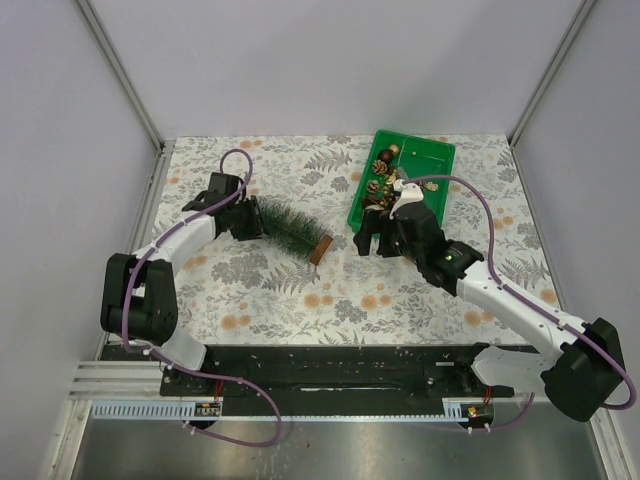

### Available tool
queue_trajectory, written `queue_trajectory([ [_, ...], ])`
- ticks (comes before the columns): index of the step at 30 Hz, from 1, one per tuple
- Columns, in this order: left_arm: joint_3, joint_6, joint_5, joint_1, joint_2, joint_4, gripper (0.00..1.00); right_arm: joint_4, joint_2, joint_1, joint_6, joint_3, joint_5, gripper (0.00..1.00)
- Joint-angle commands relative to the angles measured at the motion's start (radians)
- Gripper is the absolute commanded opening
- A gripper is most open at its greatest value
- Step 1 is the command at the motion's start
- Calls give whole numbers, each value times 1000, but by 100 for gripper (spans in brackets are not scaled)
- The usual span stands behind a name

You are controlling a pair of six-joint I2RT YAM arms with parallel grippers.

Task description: Decorate the small christmas tree

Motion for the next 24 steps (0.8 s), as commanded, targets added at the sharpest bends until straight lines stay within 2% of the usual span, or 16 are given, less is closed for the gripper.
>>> queue_trajectory([
  [1, 24, -43, -53, -12, 5, 105, 29, 65, 5, 9, -16, 19, -27, 97],
  [3, 29, -41, -71, -23, 11, 119, 29, 68, 4, 9, -16, 13, -30, 96],
  [4, 27, -41, -80, -24, 12, 126, 24, 69, 5, 9, -14, 12, -30, 96],
  [6, 36, -34, -88, -35, 18, 137, 15, 74, 5, 9, -14, 10, -30, 96],
  [8, 44, -23, -78, -47, 17, 137, 0, 73, -1, 11, -12, 10, -30, 96],
  [18, 49, 99, -82, -203, -172, 143, 0, 73, -36, 9, -2, 0, -16, 96],
  [24, 69, 202, 42, -289, -202, 103, 0, 82, -36, 9, -16, 13, -21, 96],
])
